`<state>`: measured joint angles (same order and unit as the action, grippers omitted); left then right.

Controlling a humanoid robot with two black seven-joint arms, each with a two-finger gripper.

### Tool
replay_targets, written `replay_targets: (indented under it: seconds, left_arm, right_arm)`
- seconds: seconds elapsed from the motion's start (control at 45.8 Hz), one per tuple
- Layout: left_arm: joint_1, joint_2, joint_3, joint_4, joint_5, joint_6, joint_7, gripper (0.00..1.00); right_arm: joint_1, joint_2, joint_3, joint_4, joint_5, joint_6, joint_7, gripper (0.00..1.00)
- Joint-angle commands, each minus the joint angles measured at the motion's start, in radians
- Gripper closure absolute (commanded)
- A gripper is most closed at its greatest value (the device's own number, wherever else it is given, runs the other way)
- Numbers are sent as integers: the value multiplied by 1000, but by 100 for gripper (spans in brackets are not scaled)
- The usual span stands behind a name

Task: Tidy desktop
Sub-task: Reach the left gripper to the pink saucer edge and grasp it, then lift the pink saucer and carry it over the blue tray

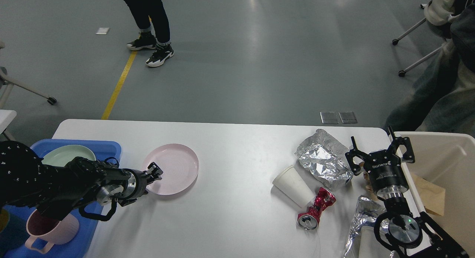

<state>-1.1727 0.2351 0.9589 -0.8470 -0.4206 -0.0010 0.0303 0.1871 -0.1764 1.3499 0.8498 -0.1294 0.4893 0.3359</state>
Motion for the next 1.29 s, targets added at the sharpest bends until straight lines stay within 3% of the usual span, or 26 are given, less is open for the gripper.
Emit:
replay_targets:
  seconds: [0.0,0.153,0.481,0.808,1.136,1.267]
  left_arm:
    - [5,6,0,0,-1,-2,8,66]
    - [5,12,0,0,-1,-13,39,76]
    - [8,16,0,0,-3,-73,39,100]
    - [-7,16,-2,-3,-6,-168,37,100]
    - [-33,35,0,-21,-6,-175,40,100]
    - [-129,70,30,-130,-4,-171,100,100]
  right_arm:
    - [0,0,0,0,-1,0,0,0]
    - [0,0,0,0,-1,0,0,0]
    - [0,0,0,0,1,0,0,0]
    - [0,0,0,0,1,0,0,0]
    - [0,0,0,0,-1,0,0,0]
    - [0,0,0,0,-1,0,0,0]
